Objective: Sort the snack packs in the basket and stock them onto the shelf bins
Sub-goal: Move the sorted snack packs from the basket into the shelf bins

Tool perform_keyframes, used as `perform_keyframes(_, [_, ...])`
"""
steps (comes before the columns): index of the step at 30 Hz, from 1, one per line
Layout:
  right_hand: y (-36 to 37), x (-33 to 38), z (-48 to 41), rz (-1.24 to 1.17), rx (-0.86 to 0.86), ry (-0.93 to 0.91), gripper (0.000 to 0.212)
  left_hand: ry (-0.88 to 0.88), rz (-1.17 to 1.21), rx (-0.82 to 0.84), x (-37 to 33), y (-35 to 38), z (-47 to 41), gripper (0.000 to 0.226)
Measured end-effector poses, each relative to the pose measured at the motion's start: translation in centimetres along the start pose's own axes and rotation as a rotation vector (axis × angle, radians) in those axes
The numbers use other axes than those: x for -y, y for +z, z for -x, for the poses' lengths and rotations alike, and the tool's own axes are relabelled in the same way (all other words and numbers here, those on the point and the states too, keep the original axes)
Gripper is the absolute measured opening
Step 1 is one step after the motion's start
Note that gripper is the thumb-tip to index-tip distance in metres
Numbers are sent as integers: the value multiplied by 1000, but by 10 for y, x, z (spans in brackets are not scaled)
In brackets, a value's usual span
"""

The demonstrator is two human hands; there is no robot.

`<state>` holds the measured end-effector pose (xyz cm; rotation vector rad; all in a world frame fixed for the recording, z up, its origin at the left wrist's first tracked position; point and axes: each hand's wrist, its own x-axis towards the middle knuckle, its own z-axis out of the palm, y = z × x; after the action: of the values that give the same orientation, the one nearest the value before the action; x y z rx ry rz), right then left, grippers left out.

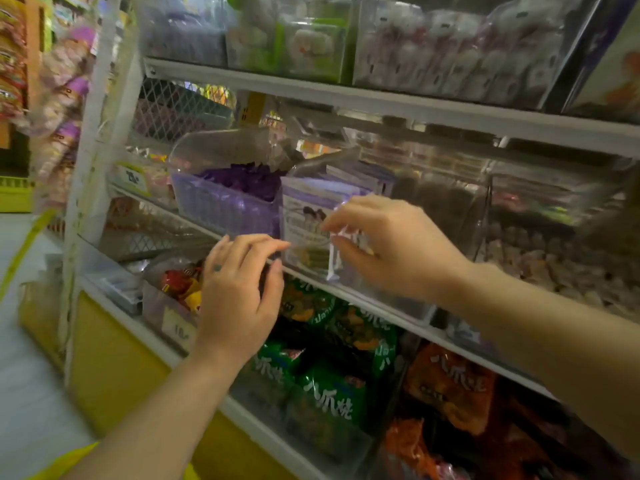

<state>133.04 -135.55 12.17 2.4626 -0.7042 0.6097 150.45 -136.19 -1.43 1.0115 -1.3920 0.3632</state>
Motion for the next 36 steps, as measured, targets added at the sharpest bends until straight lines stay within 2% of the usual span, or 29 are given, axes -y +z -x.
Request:
perform_keyframes(5, [78,78,47,-124,228,-103,19,-118,-39,42,18,-20,101,28])
perform_keyframes(10, [179,131,89,-361,406,17,19,-310,-120,127,54,-55,192,28])
perform_keyframes(13, [242,156,115,-488,584,84,21,-510,-160,201,86,-72,243,25])
perform_keyframes(16, [298,180,141,-536,780,140,26,-779,-208,402,118,-79,294,19])
perform_keyframes(19, [342,200,157,-554,956,148,36,-1058,-251,773,147,-79,335,32])
perform_keyframes(22, [375,219,161,-553,1069,108,47,-1180,-276,975,164,-81,365,38])
perform_keyframes(24, [390,230,162,-539,1121,53,53,-1204,-297,993,169,-83,378,41])
perform_keyframes(28, [410,245,165,-505,1185,-32,50,-1284,-255,829,173,-82,391,49])
perform_keyframes(31, [414,248,166,-390,1148,-130,44,-1330,-247,770,175,-81,392,51])
perform_keyframes(33, [412,248,164,-309,1112,-207,37,-1345,-251,774,177,-78,390,53])
perform_keyframes(36, [404,245,163,-296,1143,-249,32,-1384,-216,826,177,-76,388,56])
